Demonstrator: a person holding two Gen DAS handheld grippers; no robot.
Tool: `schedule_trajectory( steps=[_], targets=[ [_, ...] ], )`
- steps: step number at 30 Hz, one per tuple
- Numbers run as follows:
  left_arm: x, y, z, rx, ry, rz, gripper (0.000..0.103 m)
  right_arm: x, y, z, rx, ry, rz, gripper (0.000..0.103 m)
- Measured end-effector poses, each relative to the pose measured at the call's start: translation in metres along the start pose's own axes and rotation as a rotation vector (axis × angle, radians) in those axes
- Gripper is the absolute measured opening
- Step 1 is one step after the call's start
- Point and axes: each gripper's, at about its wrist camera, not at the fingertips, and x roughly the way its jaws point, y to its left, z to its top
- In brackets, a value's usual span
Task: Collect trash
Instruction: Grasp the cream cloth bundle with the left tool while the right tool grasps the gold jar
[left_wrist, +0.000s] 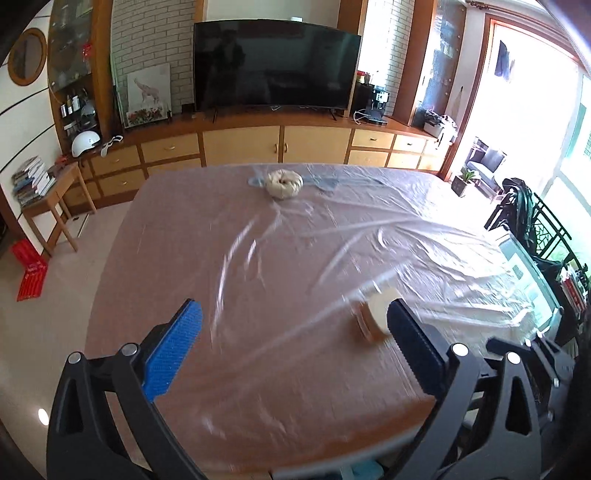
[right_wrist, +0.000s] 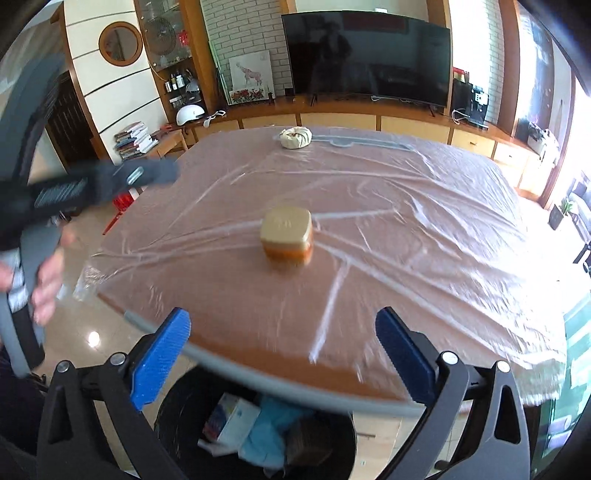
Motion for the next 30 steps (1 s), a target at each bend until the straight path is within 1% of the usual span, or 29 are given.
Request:
schedule_trajectory(
  steps=[3, 7, 12, 14, 16, 18, 25, 30],
  targets=[
    [0.036, 0.005, 0.032, 0.033, 0.019, 0.01, 0.101, 0.021, 0.004, 0.012, -0.007, 0.008, -0.031, 0.099],
    [0.072, 0.01, 0.055, 0.053, 0.046, -0.001, 0.101, 0.047, 0.0, 0.026, 0.019, 0.024, -0.052, 0.098],
    [0.122, 0.013, 0.084, 0.073, 0.087, -0.009, 0.101, 0.074, -0.005, 0.044, 0.053, 0.046, -0.064, 0.091],
    [0.14, 0.015, 0.093, 0.079, 0.102, -0.006, 0.1, 0.083, -0.006, 0.049, 0.062, 0.058, -0.067, 0.09],
    [0.154, 0.014, 0.1, 0.078, 0.116, -0.011, 0.098, 0.09, -0.007, 0.052, 0.069, 0.067, -0.069, 0.089],
    [0.17, 0.015, 0.105, 0.079, 0.136, -0.017, 0.093, 0.094, -0.008, 0.053, 0.075, 0.072, -0.071, 0.088],
    [0.206, 0.022, 0.117, 0.074, 0.184, -0.016, 0.081, 0.107, -0.012, 0.054, 0.105, 0.097, -0.083, 0.084],
    [0.222, 0.029, 0.124, 0.043, 0.202, -0.035, 0.073, 0.114, -0.011, 0.054, 0.1, 0.109, -0.093, 0.076]
  ],
)
